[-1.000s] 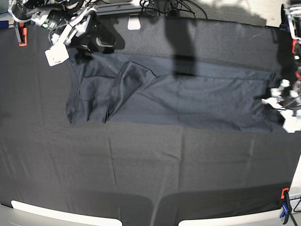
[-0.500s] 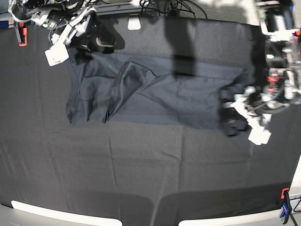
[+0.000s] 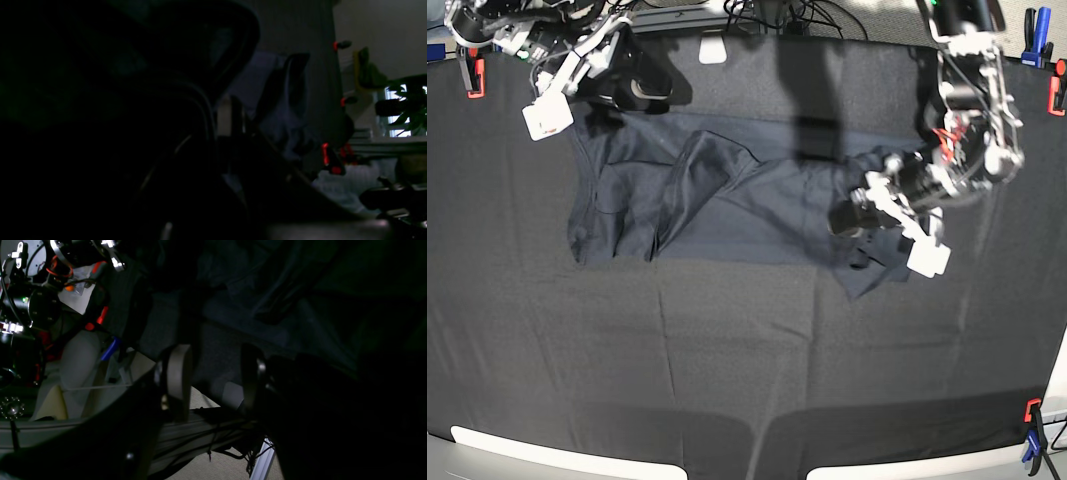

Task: Layout the t-shirt on the table in an organized manner, then fold the t-shirt properly
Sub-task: 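Lift the shirt end with the left gripper and fold it toward the middle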

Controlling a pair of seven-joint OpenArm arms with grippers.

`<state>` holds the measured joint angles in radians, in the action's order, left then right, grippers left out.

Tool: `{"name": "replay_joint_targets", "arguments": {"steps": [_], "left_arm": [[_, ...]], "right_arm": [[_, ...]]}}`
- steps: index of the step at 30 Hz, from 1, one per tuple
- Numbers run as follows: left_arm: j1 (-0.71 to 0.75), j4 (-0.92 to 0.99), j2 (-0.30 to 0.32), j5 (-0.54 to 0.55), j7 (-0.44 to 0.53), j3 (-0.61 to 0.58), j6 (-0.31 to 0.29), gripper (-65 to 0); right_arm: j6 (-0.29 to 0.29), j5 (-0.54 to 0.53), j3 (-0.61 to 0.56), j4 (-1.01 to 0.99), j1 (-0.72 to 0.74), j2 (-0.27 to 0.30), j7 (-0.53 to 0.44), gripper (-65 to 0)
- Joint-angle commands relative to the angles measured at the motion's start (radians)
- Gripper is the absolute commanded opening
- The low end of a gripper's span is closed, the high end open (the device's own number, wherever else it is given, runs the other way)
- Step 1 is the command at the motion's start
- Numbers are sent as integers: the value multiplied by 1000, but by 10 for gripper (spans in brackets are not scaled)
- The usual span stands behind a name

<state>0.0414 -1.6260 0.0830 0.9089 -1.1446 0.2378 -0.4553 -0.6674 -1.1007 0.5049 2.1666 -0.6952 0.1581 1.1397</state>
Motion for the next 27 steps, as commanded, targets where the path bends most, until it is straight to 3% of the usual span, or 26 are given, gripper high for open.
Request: {"name": "replay_joint_targets", "arguments": {"steps": [1, 9, 16, 21, 27], "left_arm": [[-13, -19, -1, 27, 16, 2, -13, -650], [-8, -19, -5, 28, -16, -7, -13, -650], [-8, -19, -5, 27, -20, -105, -13, -650], [-8, -19, -5, -28, 73, -151, -4, -650], [-8, -19, -5, -27, 63, -151, -2, -650]], "right_arm": [[-31, -29, 3, 19, -3, 5, -16, -414], [-31, -29, 3, 19, -3, 5, -16, -414], [-31, -29, 3, 19, -3, 5, -16, -414], [-31, -29, 3, 19, -3, 5, -15, -414], [-31, -29, 3, 19, -3, 5, -16, -414]]}}
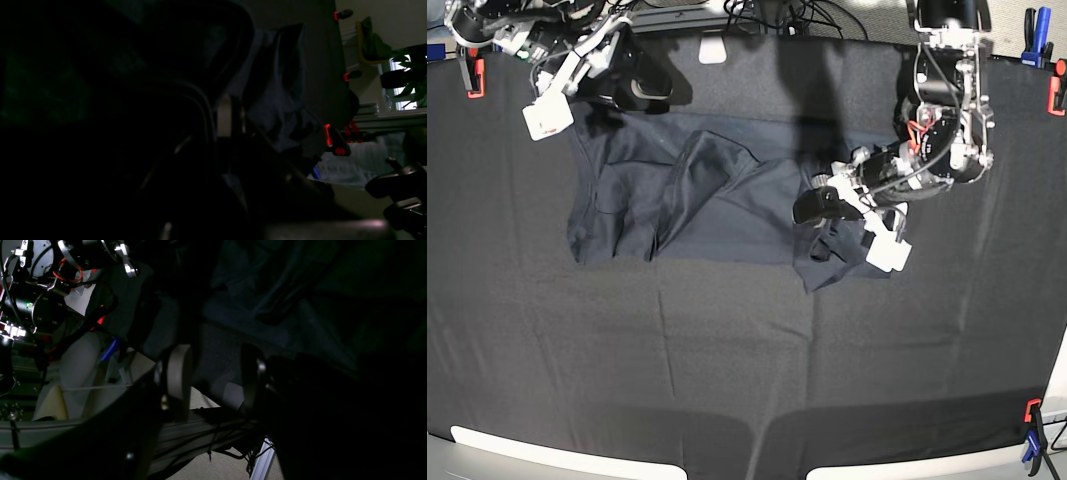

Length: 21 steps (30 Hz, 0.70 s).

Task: Layout the t-shirt on the table in an organized manner, then fold the t-shirt properly
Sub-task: 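Lift the shirt end with the left gripper and fold it toward the middle, then grasp the opposite shirt end with the right gripper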

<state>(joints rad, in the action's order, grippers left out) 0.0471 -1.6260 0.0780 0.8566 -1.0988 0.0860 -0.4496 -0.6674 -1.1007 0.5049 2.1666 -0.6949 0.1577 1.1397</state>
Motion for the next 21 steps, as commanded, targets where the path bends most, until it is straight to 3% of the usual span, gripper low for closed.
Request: {"name": "replay_joint_targets", "arguments": {"steps": [1, 7, 10, 12, 16, 21], "left_arm": [[-14, -19, 0, 27, 18, 1, -8, -650], [-14, -19, 0, 82, -26, -5, -9, -628], [-16, -19, 0, 159, -93, -11, -42, -416], [-19, -19, 0, 220, -120, -11, -64, -362], [-25, -19, 0, 335, -115, -11, -65, -358], [-72, -19, 6, 293, -89, -8, -113, -358]], "right_arm": [[-31, -29, 3, 19, -3, 6, -16, -414], [-31, -29, 3, 19, -3, 6, -16, -414], [-31, -29, 3, 19, -3, 6, -15, -414], [-31, -29, 3, 19, -3, 6, -16, -414], [-31, -29, 3, 19, -3, 6, -15, -414], [-31, -29, 3, 19, -3, 6, -15, -414]]}}
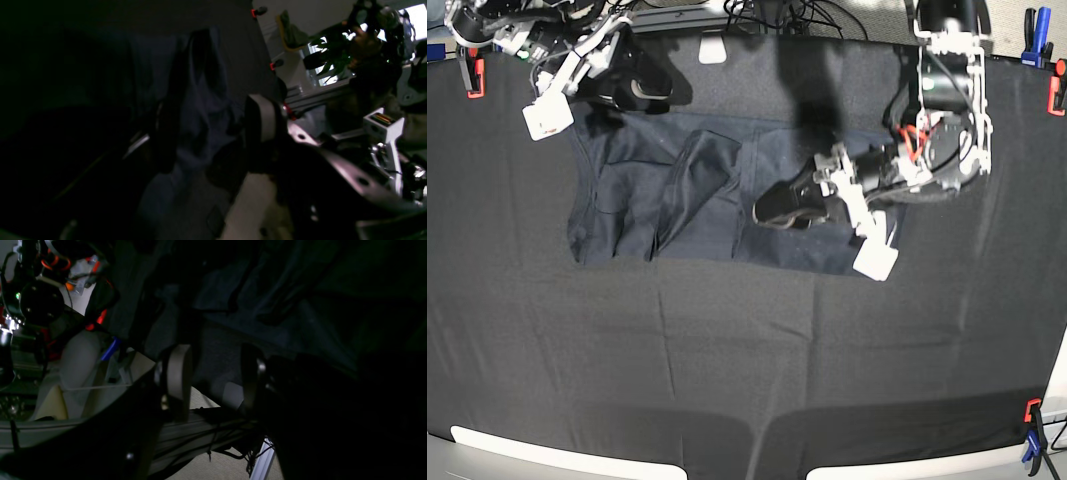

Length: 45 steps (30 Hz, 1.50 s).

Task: Layout the t-shirt on the table in an organized manner, then fold the t-shirt properly
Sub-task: 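Grasp the opposite shirt end with the right gripper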

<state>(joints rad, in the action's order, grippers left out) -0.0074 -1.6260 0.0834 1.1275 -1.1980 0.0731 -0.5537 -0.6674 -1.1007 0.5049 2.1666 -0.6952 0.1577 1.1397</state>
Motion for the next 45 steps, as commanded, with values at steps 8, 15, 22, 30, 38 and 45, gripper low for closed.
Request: {"name": "replay_joint_targets", "arguments": {"steps": [8, 15, 22, 30, 38, 45], "left_arm": [[-41, -18, 0, -396, 337, 0, -7, -358], [-39, -18, 0, -562, 376, -56, 48, -358], [-39, -18, 0, -557, 348, -57, 53, -358], [-39, -18, 0, -547, 300, -57, 53, -358], [-39, -18, 0, -548, 300, -57, 52, -358], [-39, -18, 0, -548, 293, -57, 52, -358]], "right_arm": [[-31, -25, 4, 19, 18, 6, -17, -414], [-31, 261, 4, 19, 119, 6, -89, -414], [21, 673, 5, 19, 250, 6, -97, -324], [121, 837, 9, -55, 377, 6, -218, -252], [114, 701, 109, -393, 528, 34, -214, -254], [-16, 543, 126, -634, 568, 103, -159, -254]]}}
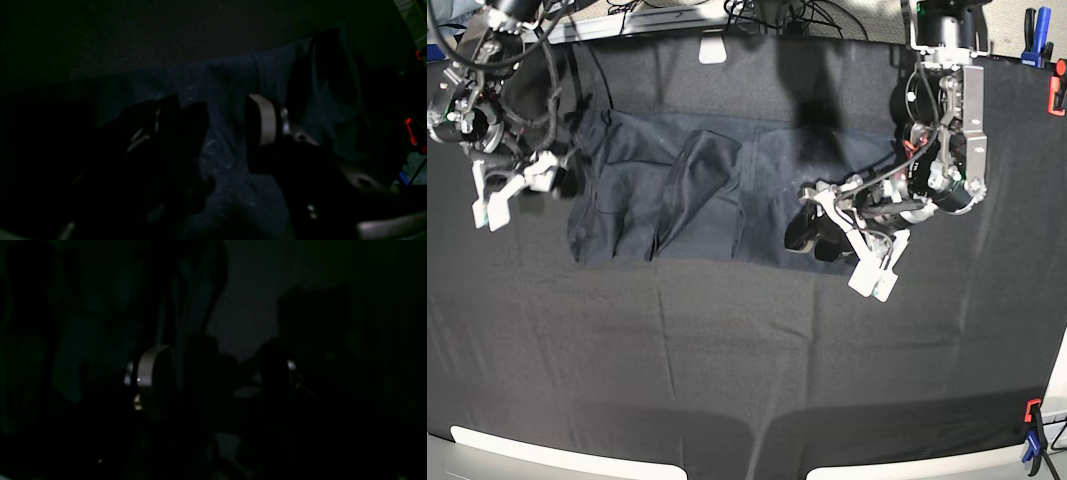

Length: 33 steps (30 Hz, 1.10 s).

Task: Layout the t-shirt on the table in an organized manner, then fold the t-shirt properly
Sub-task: 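Grasp the opposite shirt end with the right gripper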

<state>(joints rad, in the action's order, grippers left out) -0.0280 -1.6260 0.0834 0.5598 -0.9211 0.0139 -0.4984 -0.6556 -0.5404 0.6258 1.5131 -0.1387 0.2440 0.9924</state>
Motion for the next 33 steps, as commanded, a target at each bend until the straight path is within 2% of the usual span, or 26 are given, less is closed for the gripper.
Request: {"name": "replay_joint_targets", "arguments": {"steps": [1, 8, 13, 17, 24, 33], "left_arm": [[-19, -18, 0, 20, 16, 2, -3, -358], [-18, -18, 0, 20, 16, 2, -3, -358], [-19, -18, 0, 20, 16, 2, -3, -358], [-19, -18, 0, 20, 16, 2, -3, -358], [-19, -18, 0, 20, 16, 2, -3, -358], [-19, -18, 0, 20, 16, 2, -3, -358]], "right_arm": [[-32, -42, 5, -11, 11, 24, -11, -254], [-43, -229, 4, -137, 11, 44, 71, -254], [-43, -297, 2, -138, 11, 44, 135, -254], [-43, -311, 2, -138, 11, 37, 135, -254], [-43, -419, -1, -138, 11, 31, 135, -254], [-43, -421, -46, -139, 11, 20, 135, -254]]}}
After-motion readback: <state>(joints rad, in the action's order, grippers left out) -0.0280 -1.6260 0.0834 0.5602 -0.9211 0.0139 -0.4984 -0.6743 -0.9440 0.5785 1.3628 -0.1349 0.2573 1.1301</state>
